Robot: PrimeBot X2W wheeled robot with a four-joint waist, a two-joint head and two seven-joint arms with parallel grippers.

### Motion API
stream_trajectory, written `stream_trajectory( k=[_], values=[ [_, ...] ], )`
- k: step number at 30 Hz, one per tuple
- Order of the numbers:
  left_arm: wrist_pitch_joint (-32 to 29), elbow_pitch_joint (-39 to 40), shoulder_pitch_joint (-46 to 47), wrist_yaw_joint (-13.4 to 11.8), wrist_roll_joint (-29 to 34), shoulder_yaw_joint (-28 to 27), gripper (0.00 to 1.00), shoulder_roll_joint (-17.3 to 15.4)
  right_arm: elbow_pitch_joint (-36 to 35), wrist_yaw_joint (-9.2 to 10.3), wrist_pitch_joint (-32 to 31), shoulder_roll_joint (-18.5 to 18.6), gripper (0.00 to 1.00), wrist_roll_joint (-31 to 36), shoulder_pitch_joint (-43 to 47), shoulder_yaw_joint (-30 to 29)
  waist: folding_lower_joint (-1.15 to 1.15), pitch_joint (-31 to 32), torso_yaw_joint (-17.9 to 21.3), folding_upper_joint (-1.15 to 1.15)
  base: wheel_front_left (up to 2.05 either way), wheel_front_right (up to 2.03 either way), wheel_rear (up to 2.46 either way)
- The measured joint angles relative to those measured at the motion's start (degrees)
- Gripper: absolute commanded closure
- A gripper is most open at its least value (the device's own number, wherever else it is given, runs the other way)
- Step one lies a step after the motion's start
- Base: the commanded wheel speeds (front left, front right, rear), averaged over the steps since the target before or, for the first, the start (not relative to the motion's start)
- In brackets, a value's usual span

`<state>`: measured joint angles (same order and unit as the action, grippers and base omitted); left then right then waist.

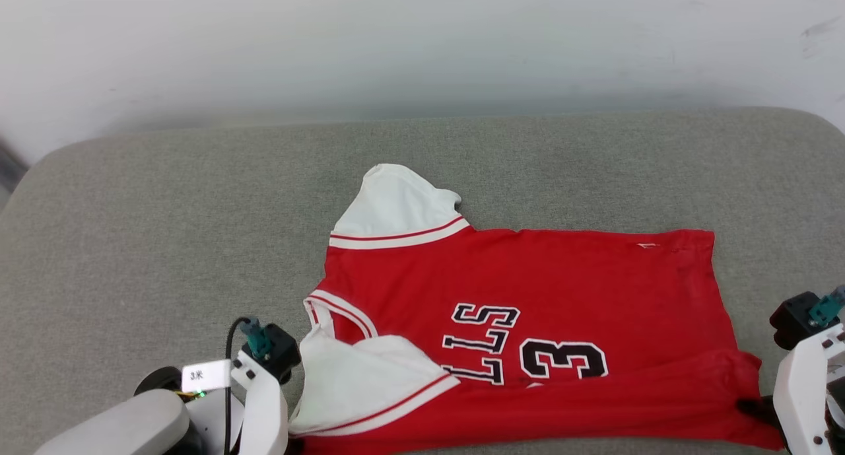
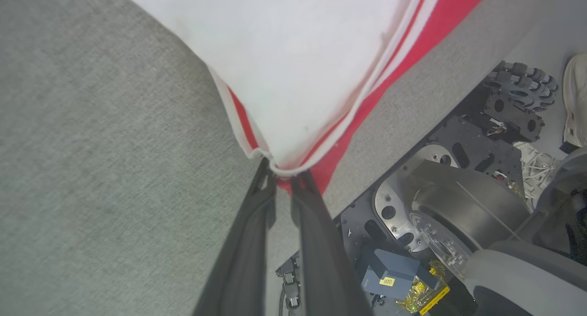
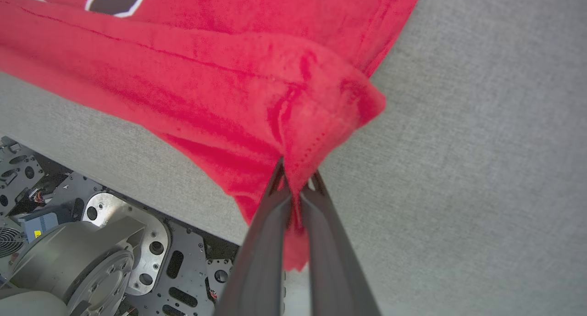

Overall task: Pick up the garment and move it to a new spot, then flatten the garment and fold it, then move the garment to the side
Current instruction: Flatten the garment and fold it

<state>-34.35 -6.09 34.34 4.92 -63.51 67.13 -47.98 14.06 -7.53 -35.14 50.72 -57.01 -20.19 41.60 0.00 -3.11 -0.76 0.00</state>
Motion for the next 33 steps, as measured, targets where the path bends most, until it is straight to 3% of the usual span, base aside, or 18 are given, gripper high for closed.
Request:
stream_trajectory(
  k=[4, 9, 10, 11, 12, 23, 33],
  values=[
    [0.1, 0.8, -1.4, -1.1, 0.8, 1.0, 1.0, 0.1, 1.6, 0.0, -0.2, -0.6, 1.0, 0.7, 1.2, 0.0, 0.0, -0.7, 0.3, 0.0, 0.0, 0.0, 0.0],
    [0.8, -1.5, -1.8, -1.9, 0.9, 1.1, 1.0, 1.0, 5.8, 0.0, 1.2, -4.4, 1.0, 2.7, 1.2, 0.0, 0.0, -2.1, 0.7, 0.0, 0.0, 0.0, 0.0],
    [0.8, -2.0, -1.8, -2.1, 0.8, 1.1, 0.8, 1.3, 6.7, 0.01, 2.2, -5.1, 0.93, 2.7, 1.2, -0.4, 0.0, -2.2, 0.7, 0.0, 0.0, 0.0, 0.0],
    [1.3, -2.1, -1.8, -2.1, 0.8, 1.0, 0.0, 1.4, 7.3, 0.01, 3.1, -5.8, 0.73, 2.8, 1.2, -0.8, 0.0, -2.3, 0.7, 0.0, 0.0, 0.0, 0.0],
    [1.9, -2.2, -1.8, -2.1, 0.8, 0.7, 0.0, 1.5, 7.6, 0.01, 4.1, -6.1, 0.0, 3.2, 1.1, -0.9, 0.01, -2.3, 0.7, 0.0, 0.0, 0.0, 0.0],
    [7.2, 0.0, 3.8, -2.9, 4.2, -4.5, 0.0, -2.8, 4.5, 0.02, 24.1, -7.3, 0.0, 10.4, -0.2, -8.1, 0.0, -0.6, 1.0, 0.0, 0.0, 0.0, 0.0],
    [11.0, -3.2, 14.4, -4.1, 8.4, -9.5, 0.0, -0.5, 1.7, 0.02, 40.7, -18.8, 0.0, 25.5, 1.0, -27.9, 0.01, -3.8, 2.7, 0.0, 0.0, 0.0, 0.0]
  ],
)
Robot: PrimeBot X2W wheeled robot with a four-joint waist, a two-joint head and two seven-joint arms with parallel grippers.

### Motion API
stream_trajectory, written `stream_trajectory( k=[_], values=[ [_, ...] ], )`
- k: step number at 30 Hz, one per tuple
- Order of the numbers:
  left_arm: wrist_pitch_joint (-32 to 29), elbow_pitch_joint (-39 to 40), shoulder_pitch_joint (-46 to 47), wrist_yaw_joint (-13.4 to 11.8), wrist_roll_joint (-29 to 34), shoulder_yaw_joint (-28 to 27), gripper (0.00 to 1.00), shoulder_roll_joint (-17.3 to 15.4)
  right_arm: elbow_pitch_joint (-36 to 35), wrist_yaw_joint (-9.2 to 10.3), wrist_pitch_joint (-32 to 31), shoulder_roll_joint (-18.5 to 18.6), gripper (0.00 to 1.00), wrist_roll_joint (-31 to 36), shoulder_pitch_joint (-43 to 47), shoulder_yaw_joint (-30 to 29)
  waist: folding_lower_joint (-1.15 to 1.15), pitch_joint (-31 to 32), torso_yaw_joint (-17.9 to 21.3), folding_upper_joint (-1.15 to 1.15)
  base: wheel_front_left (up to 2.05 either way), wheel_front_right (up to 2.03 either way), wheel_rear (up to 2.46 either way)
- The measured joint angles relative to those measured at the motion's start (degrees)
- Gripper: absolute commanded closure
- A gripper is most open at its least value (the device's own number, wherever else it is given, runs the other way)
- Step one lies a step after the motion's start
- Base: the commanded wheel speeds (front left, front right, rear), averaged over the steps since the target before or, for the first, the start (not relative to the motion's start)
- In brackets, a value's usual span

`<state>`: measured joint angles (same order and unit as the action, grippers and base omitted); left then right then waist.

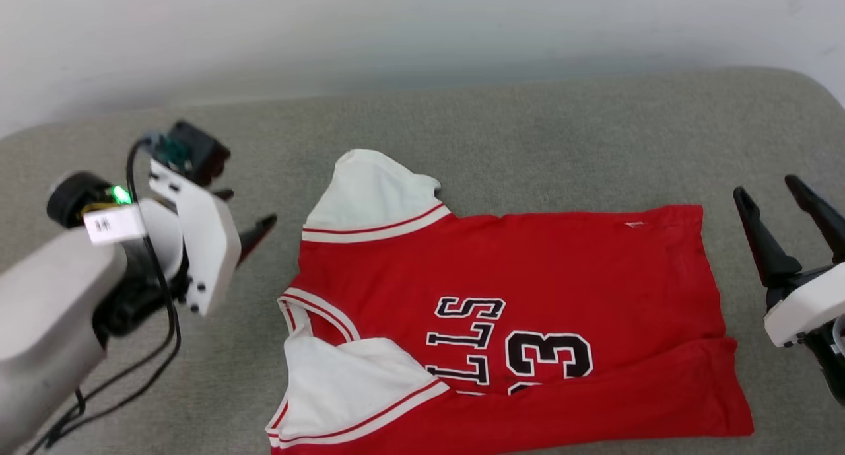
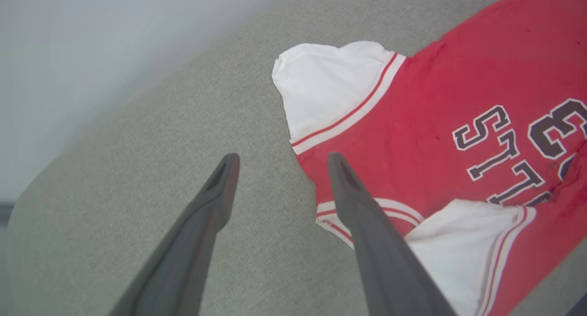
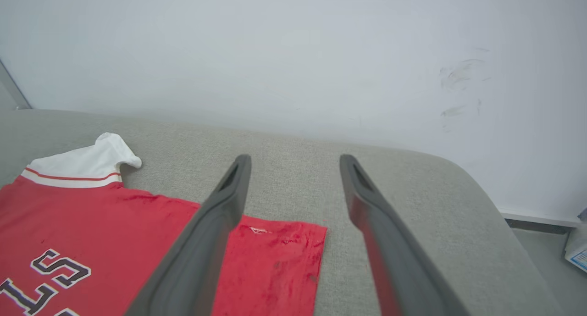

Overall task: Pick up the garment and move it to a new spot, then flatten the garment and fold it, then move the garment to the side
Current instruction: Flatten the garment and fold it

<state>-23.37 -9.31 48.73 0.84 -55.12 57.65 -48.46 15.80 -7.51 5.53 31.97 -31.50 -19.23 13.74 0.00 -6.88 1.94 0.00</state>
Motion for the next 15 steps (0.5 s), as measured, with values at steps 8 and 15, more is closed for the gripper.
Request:
stream_trajectory(
  k=[8, 15],
  values=[
    [-5.6, -6.4, 11.8, 0.2, -1.9, -3.6, 0.0, 4.1, -12.6, 0.0, 3.9, -10.6, 0.0, 14.0, 4.9, -11.9, 0.0, -6.1, 2.3, 0.0, 0.0, 0.0, 0.0],
    [-13.8, -13.1, 21.9, 2.2, -3.9, -4.9, 0.0, 6.7, -21.5, 0.0, 2.7, -15.3, 0.0, 19.5, 6.9, -12.8, 0.0, -12.7, 5.0, 0.0, 0.0, 0.0, 0.0]
  ],
)
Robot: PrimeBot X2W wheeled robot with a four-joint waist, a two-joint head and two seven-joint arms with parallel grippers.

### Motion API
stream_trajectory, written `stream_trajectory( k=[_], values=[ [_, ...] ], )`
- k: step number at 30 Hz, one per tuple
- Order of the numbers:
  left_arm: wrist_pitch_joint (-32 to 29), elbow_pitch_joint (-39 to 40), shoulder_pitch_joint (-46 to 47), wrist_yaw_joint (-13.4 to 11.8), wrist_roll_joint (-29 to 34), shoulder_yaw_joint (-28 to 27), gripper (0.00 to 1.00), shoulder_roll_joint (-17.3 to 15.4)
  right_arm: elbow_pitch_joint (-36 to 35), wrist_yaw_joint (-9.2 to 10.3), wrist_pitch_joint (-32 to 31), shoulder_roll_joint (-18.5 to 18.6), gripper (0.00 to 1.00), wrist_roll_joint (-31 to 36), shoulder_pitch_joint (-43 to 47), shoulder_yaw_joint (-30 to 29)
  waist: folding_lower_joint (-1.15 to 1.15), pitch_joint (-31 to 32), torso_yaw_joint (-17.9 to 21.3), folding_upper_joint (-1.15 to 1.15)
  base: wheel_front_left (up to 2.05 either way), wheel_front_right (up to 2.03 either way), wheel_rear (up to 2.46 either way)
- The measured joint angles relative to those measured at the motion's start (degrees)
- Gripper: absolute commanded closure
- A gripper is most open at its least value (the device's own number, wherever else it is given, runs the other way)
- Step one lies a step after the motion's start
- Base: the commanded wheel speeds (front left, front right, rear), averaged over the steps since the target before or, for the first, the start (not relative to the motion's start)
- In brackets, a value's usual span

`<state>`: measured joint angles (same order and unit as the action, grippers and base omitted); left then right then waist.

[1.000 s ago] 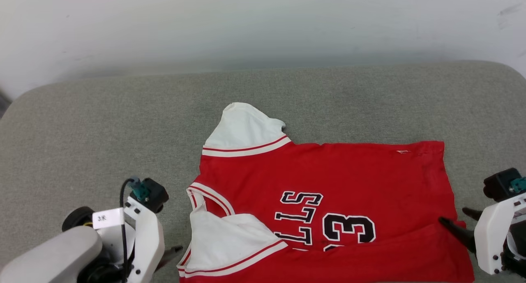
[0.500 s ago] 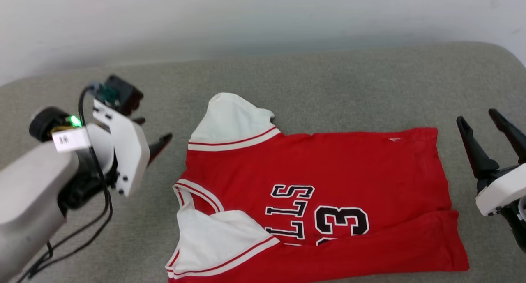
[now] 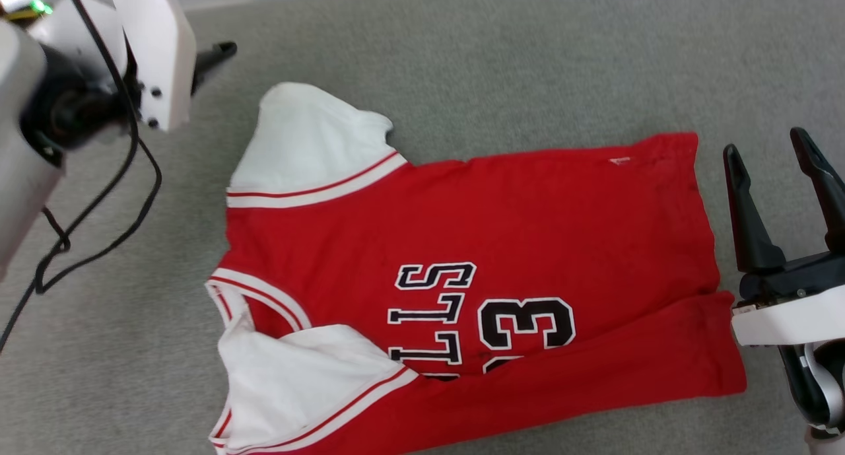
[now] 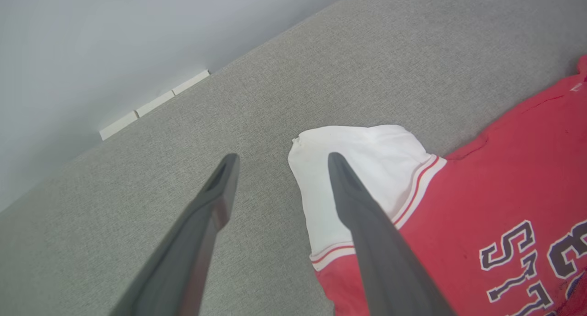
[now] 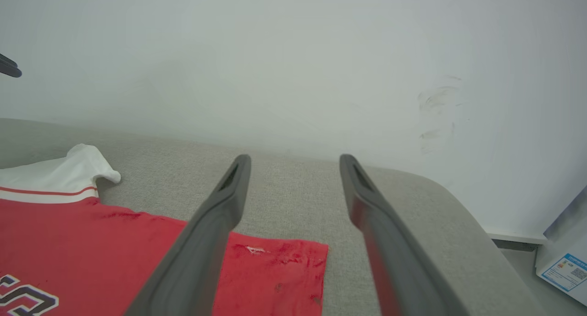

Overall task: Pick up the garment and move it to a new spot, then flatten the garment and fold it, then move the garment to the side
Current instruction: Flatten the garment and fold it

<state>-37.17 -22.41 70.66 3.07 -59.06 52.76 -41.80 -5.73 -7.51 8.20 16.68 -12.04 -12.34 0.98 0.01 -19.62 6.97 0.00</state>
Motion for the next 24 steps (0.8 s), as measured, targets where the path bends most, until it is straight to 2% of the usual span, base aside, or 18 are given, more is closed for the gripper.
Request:
stream_trajectory(
  k=[7, 12, 20, 22, 24],
  values=[
    [-13.2, -4.1, 7.7, 1.0, -2.8, 1.2, 0.0, 1.5, -3.5, 0.0, -0.9, -1.1, 0.0, 1.1, -1.2, 1.1, 0.0, -6.7, 2.9, 0.0, 0.0, 0.0, 0.0],
    [-16.8, -5.9, 9.4, 1.3, -2.0, 3.0, 0.0, 2.5, -3.8, 0.0, -0.9, -1.5, 0.0, 1.6, -2.9, 2.0, 0.01, -10.8, 4.7, 0.0, 0.0, 0.0, 0.0],
    [-18.7, -8.2, 8.9, 2.6, -0.1, 6.2, 0.0, 1.6, -2.2, 0.0, -0.1, -1.7, 0.0, 1.8, -4.9, 2.7, 0.0, -13.9, 6.7, 0.0, 0.0, 0.0, 0.0],
    [-19.2, -8.1, 8.9, 3.0, -0.3, 6.4, 1.0, 1.6, -1.8, 0.0, -0.1, -1.5, 0.0, 1.8, -5.5, 2.6, 0.0, -13.8, 6.6, 0.0, 0.0, 0.0, 0.0],
    [-19.3, -7.8, 8.9, 3.1, -0.2, 6.9, 1.0, 1.7, -1.5, 0.0, -0.1, -1.2, 0.0, 1.9, -6.4, 2.6, 0.0, -13.6, 6.3, 0.0, 0.0, 0.0, 0.0]
  ],
)
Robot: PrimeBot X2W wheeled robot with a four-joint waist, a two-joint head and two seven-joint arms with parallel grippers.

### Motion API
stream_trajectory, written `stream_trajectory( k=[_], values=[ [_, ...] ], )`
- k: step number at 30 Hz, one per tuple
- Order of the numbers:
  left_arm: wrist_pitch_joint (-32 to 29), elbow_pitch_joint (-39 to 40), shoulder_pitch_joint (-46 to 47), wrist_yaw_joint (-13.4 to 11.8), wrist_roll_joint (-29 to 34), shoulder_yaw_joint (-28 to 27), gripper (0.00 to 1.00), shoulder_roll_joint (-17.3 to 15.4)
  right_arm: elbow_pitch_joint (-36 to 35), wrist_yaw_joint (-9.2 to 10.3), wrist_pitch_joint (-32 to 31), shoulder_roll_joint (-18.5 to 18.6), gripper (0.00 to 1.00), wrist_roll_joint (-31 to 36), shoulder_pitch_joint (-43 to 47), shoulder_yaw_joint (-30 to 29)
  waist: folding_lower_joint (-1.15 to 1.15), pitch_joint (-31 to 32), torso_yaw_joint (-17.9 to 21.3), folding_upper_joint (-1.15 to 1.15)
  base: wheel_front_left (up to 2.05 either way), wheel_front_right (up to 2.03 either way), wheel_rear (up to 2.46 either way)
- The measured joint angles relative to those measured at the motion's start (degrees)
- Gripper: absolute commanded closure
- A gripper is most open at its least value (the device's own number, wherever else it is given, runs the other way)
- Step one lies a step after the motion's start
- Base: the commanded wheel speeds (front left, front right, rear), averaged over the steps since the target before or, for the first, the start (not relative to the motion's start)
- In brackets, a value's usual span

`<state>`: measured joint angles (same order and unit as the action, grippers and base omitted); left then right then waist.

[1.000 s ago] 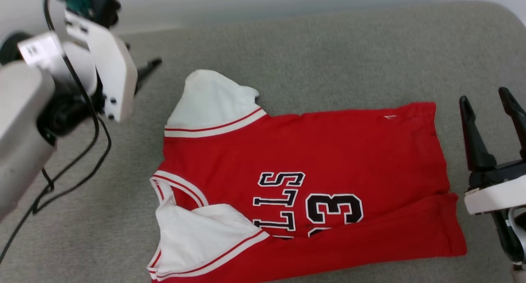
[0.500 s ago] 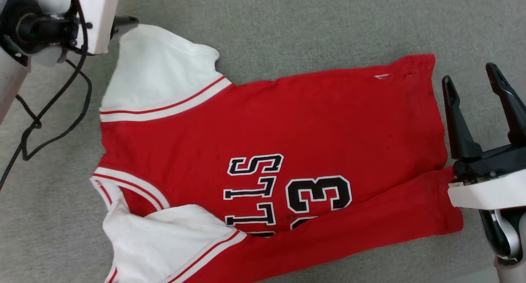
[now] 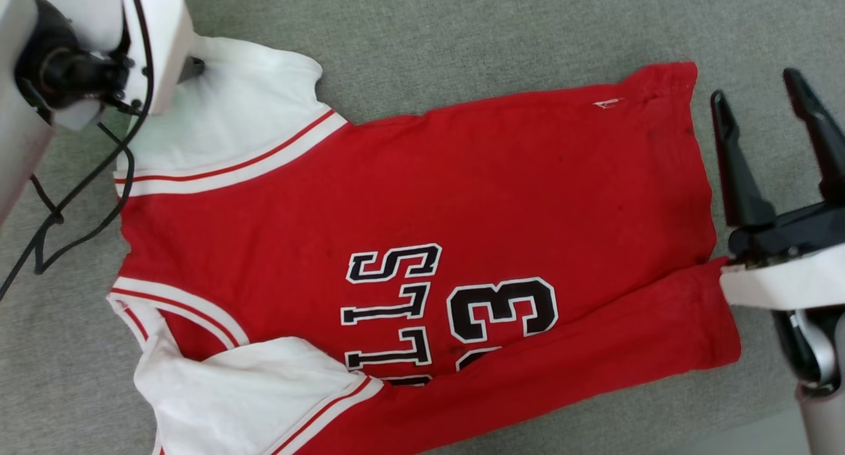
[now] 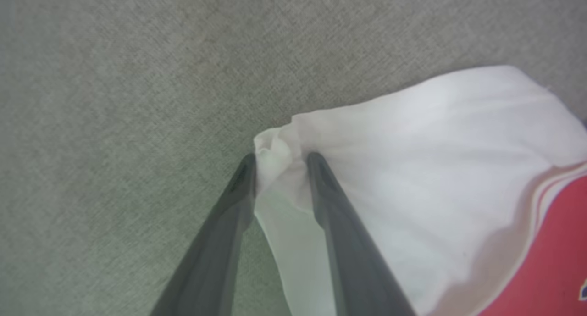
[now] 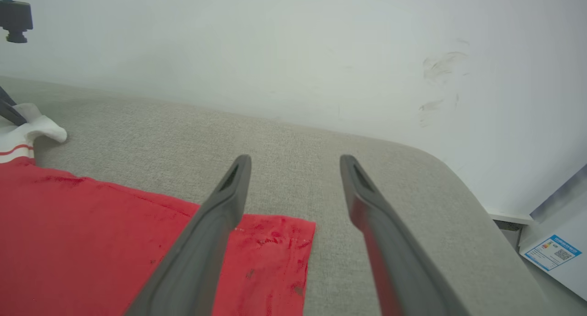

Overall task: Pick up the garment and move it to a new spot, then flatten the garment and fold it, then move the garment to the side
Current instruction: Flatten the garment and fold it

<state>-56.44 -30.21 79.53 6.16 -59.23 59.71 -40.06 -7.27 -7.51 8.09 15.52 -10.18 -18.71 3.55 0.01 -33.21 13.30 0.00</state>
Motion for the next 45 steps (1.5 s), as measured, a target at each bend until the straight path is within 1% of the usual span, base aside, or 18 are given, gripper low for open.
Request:
stream_trajectory(
  k=[4, 7, 9, 12, 18, 20, 23, 25, 27, 29, 31, 35, 39, 44, 45],
  values=[
    [0.8, 0.4, -0.4, 0.5, 0.3, 1.0, 1.0, 0.4, 0.2, 0.0, -1.6, 2.1, 0.0, 0.0, -2.5, -0.1, 0.0, 1.2, -0.6, 0.0, 0.0, 0.0, 0.0],
    [2.2, 1.1, -0.6, 0.8, 0.7, 1.8, 1.0, 0.8, 0.3, 0.0, -5.9, 5.9, 0.0, -0.3, -5.4, 1.0, 0.0, 2.6, -1.3, 0.0, 0.0, 0.0, 0.0],
    [3.2, 1.9, -0.6, 0.9, 1.2, 2.5, 1.0, 1.1, 0.3, 0.0, -9.7, 9.6, 0.0, -1.2, -7.9, 2.8, 0.0, 3.5, -1.9, 0.0, 0.0, 0.0, 0.0],
    [4.7, 3.0, -0.6, 1.1, 1.2, 3.2, 1.0, 1.6, 0.9, 0.0, -18.1, 15.4, 0.0, -4.4, -12.7, 7.7, 0.0, 4.9, -3.1, 0.0, 0.0, 0.0, 0.0],
    [7.3, 4.8, -0.8, 1.2, 1.0, 5.0, 1.0, 2.4, 4.7, 0.0, -39.5, 26.0, 0.0, -16.4, -23.1, 19.3, 0.0, 6.7, -5.6, 0.0, 0.0, 0.0, 0.0],
    [8.2, 5.3, -0.7, 1.2, 0.8, 5.4, 1.0, 2.5, 5.5, -0.02, -45.4, 28.8, 0.0, -20.6, -26.5, 24.2, 0.0, 6.9, -6.4, 0.0, 0.0, 0.0, 0.0],
    [9.0, 6.2, -0.6, 1.2, 0.4, 6.2, 1.0, 2.5, 8.5, -0.01, -54.1, 31.4, 0.0, -27.3, -31.1, 29.5, 0.0, 6.7, -7.3, 0.0, 0.0, 0.0, 0.0],
    [9.4, 7.0, -0.3, 1.2, 0.1, 6.8, 1.0, 2.5, 11.1, -0.01, -58.6, 31.8, 0.0, -30.3, -33.3, 31.8, 0.0, 6.3, -7.7, 0.0, 0.0, 0.0, 0.0],
    [9.9, 7.9, 0.4, 1.2, 0.0, 7.4, 1.0, 2.7, 14.1, -0.01, -61.7, 31.8, 0.0, -32.3, -35.3, 32.9, 0.0, 5.8, -8.2, 0.0, 0.0, 0.0, 0.0],
    [10.3, 8.5, 1.1, 1.2, 0.0, 8.0, 1.0, 2.6, 17.6, 0.0, -63.7, 31.2, 0.0, -34.1, -36.9, 33.1, -0.01, 5.2, -8.6, 0.0, 0.0, 0.0, 0.0],
    [10.6, 8.8, 1.8, 1.2, -0.1, 8.5, 1.0, 2.7, 20.9, 0.0, -64.6, 29.8, 0.0, -35.1, -38.1, 33.1, 0.0, 4.5, -9.1, 0.0, 0.0, 0.0, 0.0],
    [11.3, 9.2, 3.1, 1.2, -0.5, 9.3, 1.0, 2.7, 26.4, 0.0, -63.7, 26.8, 0.0, -34.8, -39.2, 33.6, 0.0, 3.1, -9.7, 0.0, 0.0, 0.0, 0.0],
    [11.8, 9.5, 4.0, 1.2, -0.6, 10.2, 1.0, 2.5, 29.8, 0.01, -62.1, 25.0, 0.0, -34.0, -39.4, 35.9, -0.01, 1.8, -10.1, 0.0, 0.0, 0.0, 0.0],
    [12.9, 9.2, 4.3, 1.2, -1.5, 11.0, 1.0, 2.0, 31.3, 0.13, -60.9, 24.7, 0.0, -35.9, -39.6, 37.8, -0.01, 1.1, -10.1, 0.0, 0.0, 0.0, 0.0],
    [13.3, 8.9, 4.3, 1.2, -1.6, 11.1, 1.0, 1.8, 31.7, 0.13, -60.5, 24.6, 0.02, -36.5, -39.7, 38.0, -0.01, 1.2, -10.1, 0.0, 0.0, 0.0, 0.0]
  ],
)
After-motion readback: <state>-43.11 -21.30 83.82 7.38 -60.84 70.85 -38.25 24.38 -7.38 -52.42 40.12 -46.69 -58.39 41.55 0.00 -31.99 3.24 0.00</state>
